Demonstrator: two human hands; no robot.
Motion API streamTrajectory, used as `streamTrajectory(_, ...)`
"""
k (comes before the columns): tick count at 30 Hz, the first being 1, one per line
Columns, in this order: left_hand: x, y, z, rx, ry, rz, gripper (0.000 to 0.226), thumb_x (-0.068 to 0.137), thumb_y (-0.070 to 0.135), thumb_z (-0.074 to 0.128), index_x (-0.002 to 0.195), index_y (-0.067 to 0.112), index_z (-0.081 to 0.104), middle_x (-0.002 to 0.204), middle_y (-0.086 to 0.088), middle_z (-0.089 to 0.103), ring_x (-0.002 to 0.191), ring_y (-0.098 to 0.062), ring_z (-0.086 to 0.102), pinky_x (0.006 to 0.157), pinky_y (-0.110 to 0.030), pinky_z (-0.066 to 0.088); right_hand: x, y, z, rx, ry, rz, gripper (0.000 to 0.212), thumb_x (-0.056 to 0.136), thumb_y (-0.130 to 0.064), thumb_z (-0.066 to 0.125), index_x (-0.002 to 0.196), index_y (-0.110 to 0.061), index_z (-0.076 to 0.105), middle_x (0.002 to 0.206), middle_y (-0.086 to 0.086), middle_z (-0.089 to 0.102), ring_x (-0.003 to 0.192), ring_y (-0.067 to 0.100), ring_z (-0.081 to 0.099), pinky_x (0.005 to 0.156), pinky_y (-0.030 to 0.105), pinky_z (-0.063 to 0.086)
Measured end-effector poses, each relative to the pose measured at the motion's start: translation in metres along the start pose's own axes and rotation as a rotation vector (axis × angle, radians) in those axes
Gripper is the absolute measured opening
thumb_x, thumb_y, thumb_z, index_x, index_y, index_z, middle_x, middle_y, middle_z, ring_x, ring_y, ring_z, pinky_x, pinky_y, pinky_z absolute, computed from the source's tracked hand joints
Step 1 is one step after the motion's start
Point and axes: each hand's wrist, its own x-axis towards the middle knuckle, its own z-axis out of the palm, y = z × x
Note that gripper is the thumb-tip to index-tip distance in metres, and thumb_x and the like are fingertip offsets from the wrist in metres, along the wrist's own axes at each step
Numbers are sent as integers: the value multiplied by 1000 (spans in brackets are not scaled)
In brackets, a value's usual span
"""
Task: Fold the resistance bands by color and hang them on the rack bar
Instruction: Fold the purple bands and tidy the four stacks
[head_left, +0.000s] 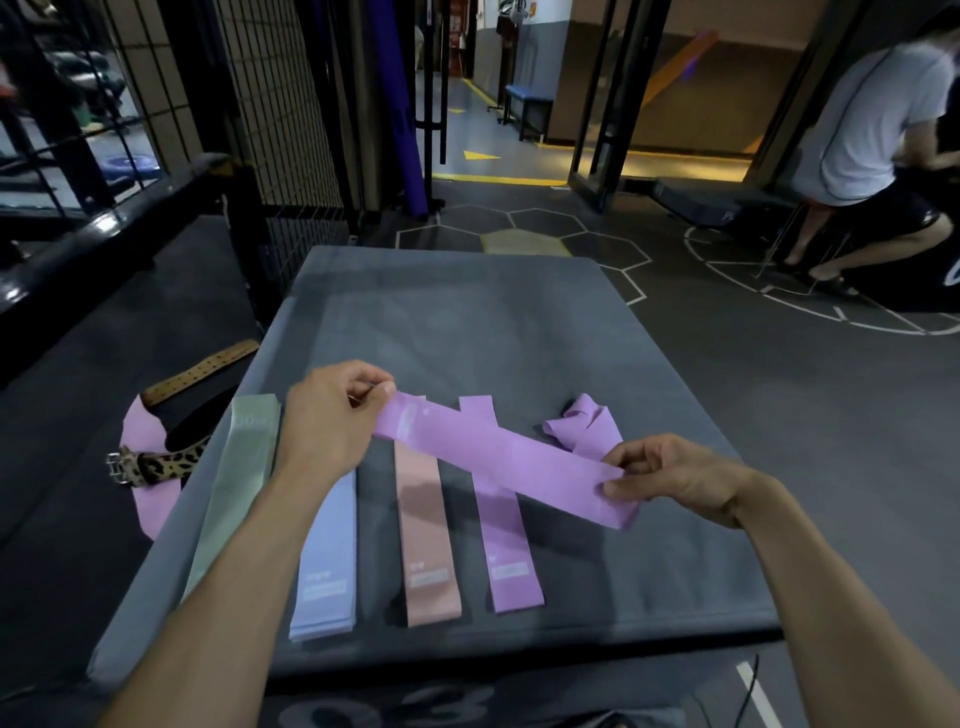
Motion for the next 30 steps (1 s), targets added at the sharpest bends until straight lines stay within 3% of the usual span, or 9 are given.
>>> streamTrajectory(6, 3, -11, -10, 15, 7, -16, 18, 89, 16, 72, 78, 29, 72, 75, 11, 73, 71, -16, 70, 74, -42, 61, 2, 5, -2, 59, 102, 27, 32, 76, -24, 84, 94, 0, 72, 84, 9, 65, 75, 15, 53, 69, 25, 42)
streamTrajectory(12, 7, -25, -15, -49, -55, -84, 19, 89, 17, 74, 74, 28, 73, 69, 8, 74, 66, -21, 72, 70, -47, 62, 4, 4, 3, 168, 244, -34, 25, 79, -33, 74, 82, -9, 70, 79, 11, 55, 71, 19, 44, 59, 22, 43)
streamTrajectory(17, 6, -27, -18, -95, -108, -110, 17, 91, 15, 74, 76, 24, 74, 65, 9, 73, 60, -23, 69, 69, -48, 63, 13, 11, 6, 252, 185, 48, 28, 98, -31, 59, 104, -6, 70, 95, 17, 73, 85, 27, 70, 77, 39, 59)
streamTrajectory(19, 5, -25, -19, -133, -139, -141, 15, 91, 14, 74, 78, 21, 74, 65, 8, 73, 60, -21, 67, 68, -44, 63, 15, 10, 8, 298, 212, 69, 28, 99, -28, 58, 105, -3, 69, 91, 15, 74, 81, 26, 73, 72, 38, 61)
streamTrajectory(24, 1, -19, -24, -267, -225, -259, 7, 91, 12, 74, 84, 11, 74, 66, 0, 73, 62, -19, 61, 53, -25, 56, 11, 10, 8, 335, 244, 60, 23, 91, -29, 64, 87, -6, 66, 73, 12, 62, 57, 14, 56, 47, 21, 45)
streamTrajectory(27, -1, -14, -29, -320, -313, -312, 4, 92, 12, 73, 92, 8, 74, 78, -11, 73, 66, -19, 59, 56, -26, 56, 11, 14, 4, 374, 231, 48, 25, 86, -30, 66, 89, -5, 65, 69, 5, 58, 53, 8, 50, 41, 17, 39)
streamTrajectory(30, -2, -11, -35, -344, -412, -341, 5, 93, 11, 71, 94, 12, 76, 75, -8, 67, 64, -18, 55, 56, -27, 55, 11, 20, 2, 446, 225, 43, 29, 80, -25, 67, 96, -1, 69, 67, 4, 58, 51, 6, 50, 40, 16, 40)
